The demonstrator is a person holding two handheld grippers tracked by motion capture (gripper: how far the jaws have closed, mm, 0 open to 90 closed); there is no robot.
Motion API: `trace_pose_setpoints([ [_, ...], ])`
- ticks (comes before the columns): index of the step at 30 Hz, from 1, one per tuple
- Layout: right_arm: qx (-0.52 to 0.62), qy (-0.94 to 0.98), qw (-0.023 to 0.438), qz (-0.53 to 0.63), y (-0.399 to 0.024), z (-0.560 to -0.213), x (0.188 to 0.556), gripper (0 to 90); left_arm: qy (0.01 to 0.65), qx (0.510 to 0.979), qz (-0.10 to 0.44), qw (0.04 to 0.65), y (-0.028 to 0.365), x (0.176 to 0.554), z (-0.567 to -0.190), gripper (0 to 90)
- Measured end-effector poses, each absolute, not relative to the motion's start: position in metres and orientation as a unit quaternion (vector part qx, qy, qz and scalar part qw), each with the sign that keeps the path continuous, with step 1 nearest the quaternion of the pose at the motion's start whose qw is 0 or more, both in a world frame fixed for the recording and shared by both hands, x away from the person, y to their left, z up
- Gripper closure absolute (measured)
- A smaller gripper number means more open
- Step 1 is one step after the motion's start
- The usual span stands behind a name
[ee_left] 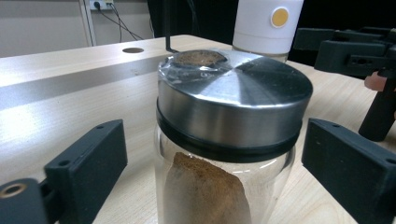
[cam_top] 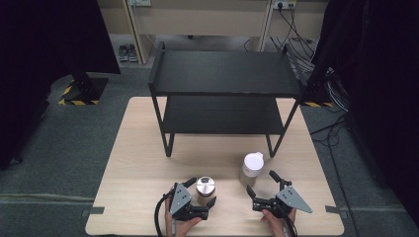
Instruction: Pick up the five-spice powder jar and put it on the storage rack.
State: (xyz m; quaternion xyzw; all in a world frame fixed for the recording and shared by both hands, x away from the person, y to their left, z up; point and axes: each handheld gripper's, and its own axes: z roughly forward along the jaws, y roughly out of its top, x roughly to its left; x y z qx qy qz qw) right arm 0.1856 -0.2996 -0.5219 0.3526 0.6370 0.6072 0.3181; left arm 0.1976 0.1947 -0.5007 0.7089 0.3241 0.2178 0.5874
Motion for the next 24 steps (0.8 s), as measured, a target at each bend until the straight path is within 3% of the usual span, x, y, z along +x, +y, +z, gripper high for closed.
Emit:
trace_pose_setpoints([
  [12, 0.352, 0.637, 0.319, 0.607, -0.2993, -0.5219, 0.1856, 0.4, 0.33, 0.725, 0.209, 0.567, 0.1898, 0.2029, -0.4923, 13.9],
  [19, 0.353, 0.637, 0.318, 0.607, -0.2992, -0.5218, 0.1856, 0.4, 0.325, 0.731, 0.207, 0.563, 0.1892, 0.2053, -0.4907, 27.8],
  [24, 0.353, 0.637, 0.318, 0.607, -0.2994, -0.5217, 0.1858, 0.5, 0.322, 0.731, 0.214, 0.562, 0.1874, 0.2033, -0.4912, 29.6],
])
